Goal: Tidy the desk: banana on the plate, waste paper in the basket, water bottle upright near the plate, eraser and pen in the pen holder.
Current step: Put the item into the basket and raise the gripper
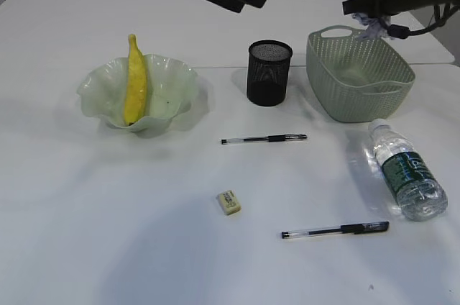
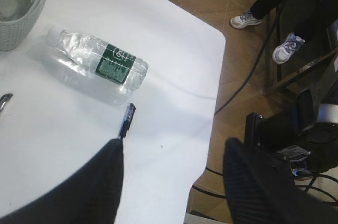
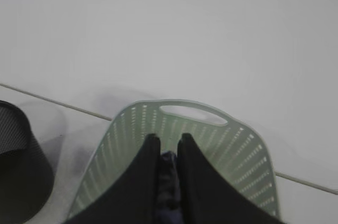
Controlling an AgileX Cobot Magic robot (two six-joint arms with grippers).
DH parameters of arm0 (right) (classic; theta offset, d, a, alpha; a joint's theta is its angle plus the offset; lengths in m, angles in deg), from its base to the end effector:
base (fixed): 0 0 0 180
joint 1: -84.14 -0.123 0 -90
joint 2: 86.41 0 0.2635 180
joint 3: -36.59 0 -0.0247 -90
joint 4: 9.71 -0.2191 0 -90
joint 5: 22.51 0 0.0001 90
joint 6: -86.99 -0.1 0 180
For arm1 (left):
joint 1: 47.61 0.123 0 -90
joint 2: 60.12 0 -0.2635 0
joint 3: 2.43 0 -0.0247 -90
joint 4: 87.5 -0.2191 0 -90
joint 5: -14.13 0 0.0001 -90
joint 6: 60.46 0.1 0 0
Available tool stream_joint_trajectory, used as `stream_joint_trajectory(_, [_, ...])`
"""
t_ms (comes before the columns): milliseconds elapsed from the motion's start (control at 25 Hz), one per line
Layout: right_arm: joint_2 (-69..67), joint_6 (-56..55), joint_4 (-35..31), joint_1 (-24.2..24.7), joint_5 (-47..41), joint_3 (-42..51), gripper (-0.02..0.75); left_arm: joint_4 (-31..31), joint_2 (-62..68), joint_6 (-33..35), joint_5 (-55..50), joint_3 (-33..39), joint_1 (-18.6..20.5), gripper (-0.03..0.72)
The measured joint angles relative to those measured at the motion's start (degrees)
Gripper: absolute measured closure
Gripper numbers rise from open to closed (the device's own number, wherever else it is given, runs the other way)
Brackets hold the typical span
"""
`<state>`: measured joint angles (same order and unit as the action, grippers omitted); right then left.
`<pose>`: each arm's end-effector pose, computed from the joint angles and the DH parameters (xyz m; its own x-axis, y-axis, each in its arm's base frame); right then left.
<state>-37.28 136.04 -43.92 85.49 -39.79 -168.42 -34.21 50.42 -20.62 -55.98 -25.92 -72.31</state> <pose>0.4753 0.0056 0.2363 -0.4511 -0.2622 -0.8531 -0.2557 0.9538 -0.1579 0.2835 -0.2134 0.3513 -0.5513 0.4446 -0.7060 0.8341 0.3139 -0.4536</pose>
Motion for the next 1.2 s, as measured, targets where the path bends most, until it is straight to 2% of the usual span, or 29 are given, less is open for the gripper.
stream_joint_trajectory(400, [-4.80,0.00,-0.29,0.00,8.29,-0.48,0.687,-0.22,0.00,-0.22,0.00,0.00,0.00,0.261])
stream_joint_trajectory(1200, [-10.04,0.00,-7.48,0.14,9.35,-1.69,0.677,-0.47,0.00,-0.43,0.00,0.00,0.00,0.261])
